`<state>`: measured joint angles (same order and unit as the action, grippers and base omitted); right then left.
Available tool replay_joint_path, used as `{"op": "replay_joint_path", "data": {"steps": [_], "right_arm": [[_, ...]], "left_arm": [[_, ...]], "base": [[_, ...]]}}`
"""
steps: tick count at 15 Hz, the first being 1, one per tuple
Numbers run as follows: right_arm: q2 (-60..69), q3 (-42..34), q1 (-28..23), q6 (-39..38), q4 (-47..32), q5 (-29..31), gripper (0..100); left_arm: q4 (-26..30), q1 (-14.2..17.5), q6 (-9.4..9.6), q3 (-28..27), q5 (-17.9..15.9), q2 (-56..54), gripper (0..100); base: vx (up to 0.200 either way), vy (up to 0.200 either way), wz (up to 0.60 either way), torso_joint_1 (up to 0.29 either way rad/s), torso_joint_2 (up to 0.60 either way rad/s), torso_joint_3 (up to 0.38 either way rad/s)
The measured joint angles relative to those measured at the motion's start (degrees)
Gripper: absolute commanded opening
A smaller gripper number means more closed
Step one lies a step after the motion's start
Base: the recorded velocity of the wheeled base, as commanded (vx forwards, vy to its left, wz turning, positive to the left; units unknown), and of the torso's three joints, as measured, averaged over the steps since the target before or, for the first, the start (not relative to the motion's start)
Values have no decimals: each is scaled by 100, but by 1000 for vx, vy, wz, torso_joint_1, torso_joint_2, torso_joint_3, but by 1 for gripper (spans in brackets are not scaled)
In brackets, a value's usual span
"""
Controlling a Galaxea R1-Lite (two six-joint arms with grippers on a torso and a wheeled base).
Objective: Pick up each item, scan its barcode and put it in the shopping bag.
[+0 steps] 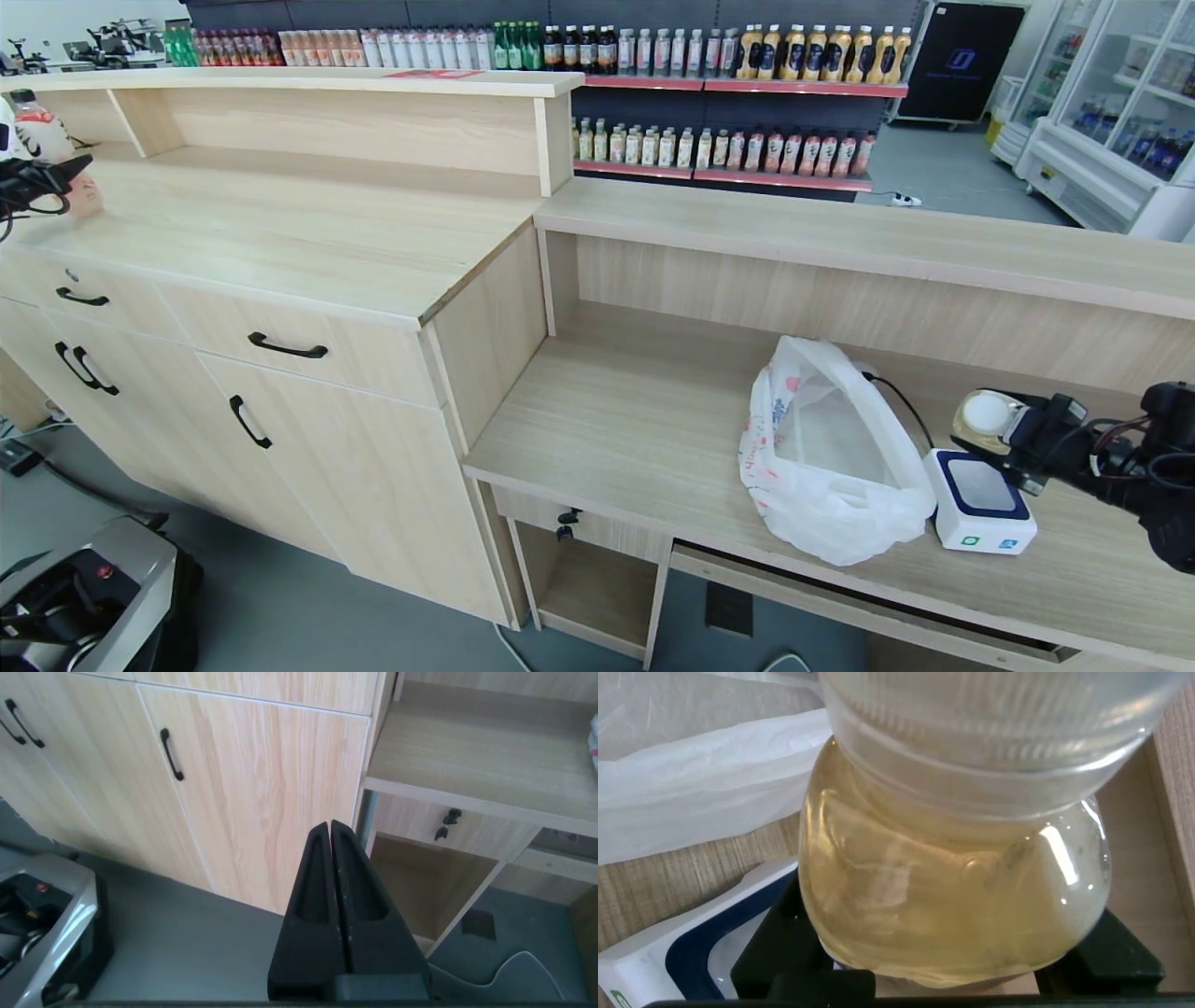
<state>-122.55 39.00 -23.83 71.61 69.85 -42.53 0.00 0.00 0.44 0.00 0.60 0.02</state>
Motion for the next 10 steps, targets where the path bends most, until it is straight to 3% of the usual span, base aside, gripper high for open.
{"op": "replay_joint_path", "data": {"steps": [10], "right_arm": [[-137, 46, 20, -4, 82, -62, 0]], "left_arm": [[0, 0, 0, 0, 0, 0, 0]], "base": [[0, 0, 0, 0, 0, 0]]}}
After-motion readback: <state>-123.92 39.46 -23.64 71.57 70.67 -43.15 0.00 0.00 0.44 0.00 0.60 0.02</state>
